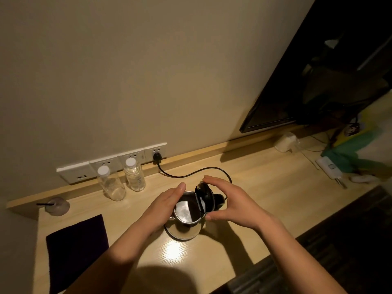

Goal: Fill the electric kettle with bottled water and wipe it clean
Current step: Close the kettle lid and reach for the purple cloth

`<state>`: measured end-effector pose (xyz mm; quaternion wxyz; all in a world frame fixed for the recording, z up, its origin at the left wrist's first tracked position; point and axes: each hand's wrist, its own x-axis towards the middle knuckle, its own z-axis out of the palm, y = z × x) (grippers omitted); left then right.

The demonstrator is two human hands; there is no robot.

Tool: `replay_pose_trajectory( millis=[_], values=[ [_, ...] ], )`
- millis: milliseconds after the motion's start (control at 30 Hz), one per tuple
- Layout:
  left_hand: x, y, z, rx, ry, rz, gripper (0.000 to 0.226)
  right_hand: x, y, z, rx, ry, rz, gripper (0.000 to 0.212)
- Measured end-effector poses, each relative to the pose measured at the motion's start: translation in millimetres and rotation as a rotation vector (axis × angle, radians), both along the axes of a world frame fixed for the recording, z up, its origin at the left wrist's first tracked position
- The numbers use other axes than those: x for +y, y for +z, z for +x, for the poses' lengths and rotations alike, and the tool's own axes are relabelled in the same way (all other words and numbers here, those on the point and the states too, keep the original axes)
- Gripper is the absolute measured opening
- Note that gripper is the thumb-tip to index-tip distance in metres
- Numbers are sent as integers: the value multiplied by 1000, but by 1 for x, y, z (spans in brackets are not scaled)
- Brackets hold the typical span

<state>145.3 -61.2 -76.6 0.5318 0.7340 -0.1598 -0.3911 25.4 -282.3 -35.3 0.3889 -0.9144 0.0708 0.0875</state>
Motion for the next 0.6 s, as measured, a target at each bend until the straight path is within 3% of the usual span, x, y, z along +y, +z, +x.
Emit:
replay_pose_trajectory(
  millis=[167, 433, 600],
  values=[
    [3, 1, -2, 167, 72, -97, 58, 26, -4, 20, -27, 150, -100, 93],
    [9, -26, -4, 59, 166, -45, 38, 45, -27, 29, -46, 207, -294, 92],
    [10, -39, -8, 31, 246, -49, 42, 42, -34, 30, 17, 187, -292, 104]
  ],
)
